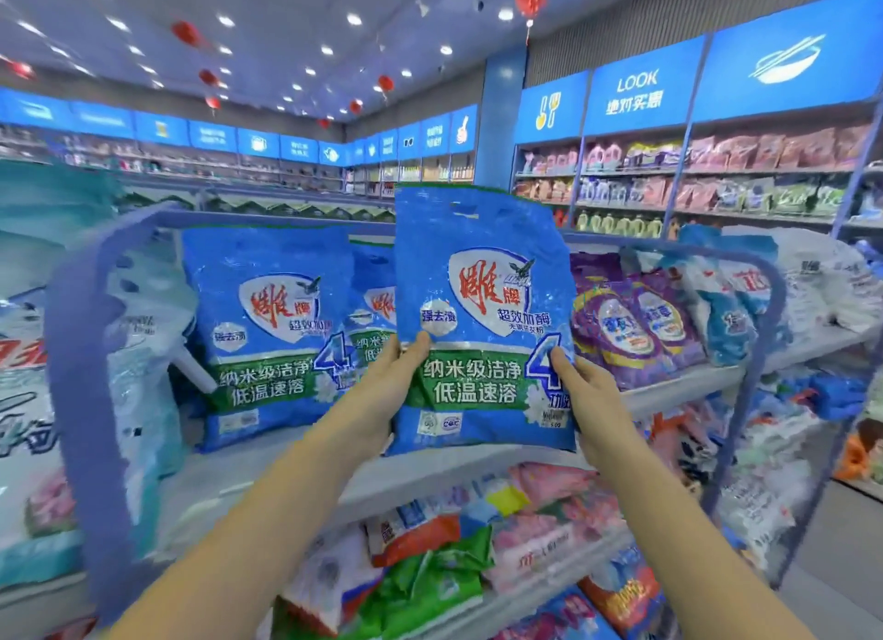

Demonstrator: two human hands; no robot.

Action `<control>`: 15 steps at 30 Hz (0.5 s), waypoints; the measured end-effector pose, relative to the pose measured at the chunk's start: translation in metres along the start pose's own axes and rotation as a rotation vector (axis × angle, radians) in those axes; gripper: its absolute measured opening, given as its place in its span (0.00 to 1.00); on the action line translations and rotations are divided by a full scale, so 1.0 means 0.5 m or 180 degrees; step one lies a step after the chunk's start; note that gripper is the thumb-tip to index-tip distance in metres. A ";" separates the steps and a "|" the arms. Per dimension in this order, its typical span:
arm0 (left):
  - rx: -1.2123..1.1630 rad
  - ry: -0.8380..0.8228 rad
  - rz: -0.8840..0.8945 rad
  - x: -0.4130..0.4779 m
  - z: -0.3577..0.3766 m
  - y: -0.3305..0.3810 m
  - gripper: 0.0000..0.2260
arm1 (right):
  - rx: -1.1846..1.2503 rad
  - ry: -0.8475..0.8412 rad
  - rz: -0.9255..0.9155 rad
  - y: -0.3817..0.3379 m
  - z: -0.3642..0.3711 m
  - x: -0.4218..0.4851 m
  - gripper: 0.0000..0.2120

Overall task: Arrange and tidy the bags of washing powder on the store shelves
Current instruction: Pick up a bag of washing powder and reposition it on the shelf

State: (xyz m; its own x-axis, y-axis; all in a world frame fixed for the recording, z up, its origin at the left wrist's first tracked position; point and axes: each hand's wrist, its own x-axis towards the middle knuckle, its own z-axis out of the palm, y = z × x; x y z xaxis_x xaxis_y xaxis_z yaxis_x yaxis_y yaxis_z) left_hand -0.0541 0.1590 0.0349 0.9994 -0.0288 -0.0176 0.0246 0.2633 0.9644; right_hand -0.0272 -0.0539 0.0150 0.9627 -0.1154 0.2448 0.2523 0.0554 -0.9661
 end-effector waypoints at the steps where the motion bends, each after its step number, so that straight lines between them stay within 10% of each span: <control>1: 0.0044 0.0118 0.0068 0.022 -0.002 0.012 0.14 | 0.0000 -0.0071 -0.0033 0.002 0.011 0.037 0.11; 15: 0.0655 0.2308 -0.0019 0.280 -0.032 -0.029 0.23 | -0.0222 -0.1298 0.0355 0.116 0.114 0.334 0.10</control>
State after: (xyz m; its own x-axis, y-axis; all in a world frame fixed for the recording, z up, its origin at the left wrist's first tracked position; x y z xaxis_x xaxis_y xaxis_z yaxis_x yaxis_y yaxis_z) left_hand 0.0856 0.1664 0.0142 0.7657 0.6311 -0.1239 0.0964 0.0777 0.9923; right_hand 0.1541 -0.0136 0.0044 0.9472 0.2898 0.1374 0.1506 -0.0234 -0.9883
